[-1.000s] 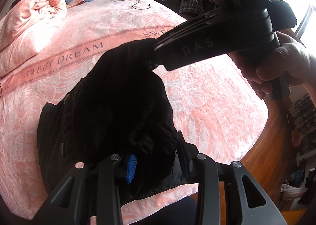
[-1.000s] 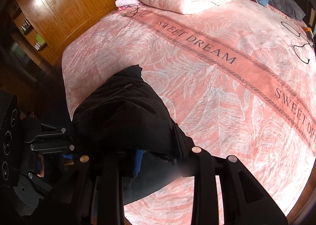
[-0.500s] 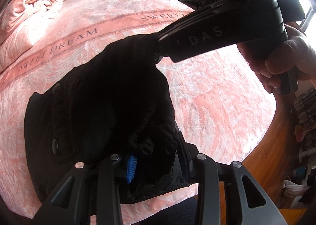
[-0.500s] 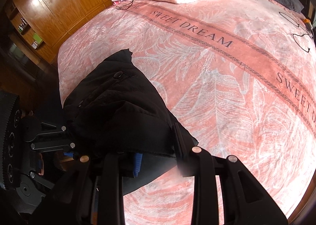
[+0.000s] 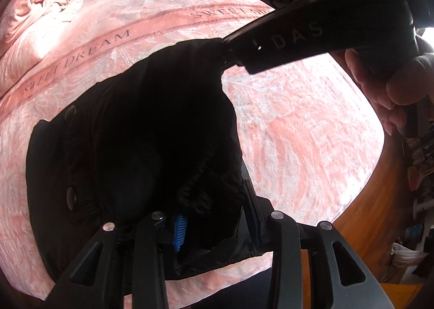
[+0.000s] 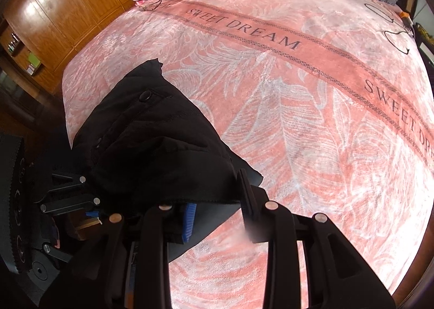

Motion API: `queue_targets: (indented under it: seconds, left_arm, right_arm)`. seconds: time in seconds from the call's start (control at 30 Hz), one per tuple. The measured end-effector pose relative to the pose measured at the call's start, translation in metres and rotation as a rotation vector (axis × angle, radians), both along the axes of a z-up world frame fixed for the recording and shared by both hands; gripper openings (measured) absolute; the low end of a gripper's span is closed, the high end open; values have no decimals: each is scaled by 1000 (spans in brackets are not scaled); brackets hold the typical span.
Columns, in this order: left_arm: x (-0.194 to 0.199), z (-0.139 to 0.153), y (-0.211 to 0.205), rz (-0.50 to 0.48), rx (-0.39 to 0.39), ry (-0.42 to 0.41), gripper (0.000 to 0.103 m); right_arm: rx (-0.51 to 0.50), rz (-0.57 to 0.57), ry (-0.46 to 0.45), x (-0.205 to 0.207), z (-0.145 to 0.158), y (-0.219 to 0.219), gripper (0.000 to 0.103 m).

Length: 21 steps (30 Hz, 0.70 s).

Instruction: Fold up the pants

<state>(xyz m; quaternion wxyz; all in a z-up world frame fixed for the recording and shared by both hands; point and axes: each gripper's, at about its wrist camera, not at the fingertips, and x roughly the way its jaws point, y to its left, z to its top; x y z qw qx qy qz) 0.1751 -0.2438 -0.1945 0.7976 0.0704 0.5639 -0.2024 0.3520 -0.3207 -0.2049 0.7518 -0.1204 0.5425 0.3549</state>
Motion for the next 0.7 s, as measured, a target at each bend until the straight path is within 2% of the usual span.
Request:
queue_targets:
  seconds: [0.17, 0.23, 0.27, 0.33, 0.4, 0.43, 0.5, 0.6, 0.63, 0.67, 0.7]
  left_arm:
    - [1, -1, 11, -14, -104, 42, 52]
    - [-1, 8, 27, 5, -188, 54, 58]
    - [-3, 12, 35, 13, -215, 50, 61]
    - [-8, 26, 55, 18, -277, 30, 65]
    - [-11, 38, 75, 41, -324, -8, 72]
    - [-12, 43, 90, 63, -346, -31, 76]
    - [-10, 49, 117, 116, -366, -72, 78]
    - [-2, 43, 155, 203, -326, -114, 78]
    - [1, 36, 166, 229, -296, -112, 78]
    - [5, 28, 175, 249, -280, -100, 77]
    - [12, 19, 184, 270, -269, -81, 76]
  right_arm:
    - [25, -166, 71, 0, 0, -26, 36]
    - [93, -267, 110, 2, 3, -47, 50]
    - [129, -326, 136, 3, 3, -59, 54]
    - [326, -473, 217, 4, 0, -90, 60]
    - [501, -547, 294, 0, -10, -106, 68]
    - [553, -560, 316, -1, -17, -107, 71]
    - [581, -576, 340, -1, -33, -100, 76]
    - [602, -579, 389, 5, -57, -83, 76]
    - [618, -570, 402, 7, -63, -76, 73]
    - [631, -556, 416, 10, -68, -70, 68]
    - [632, -546, 417, 12, -71, -64, 51]
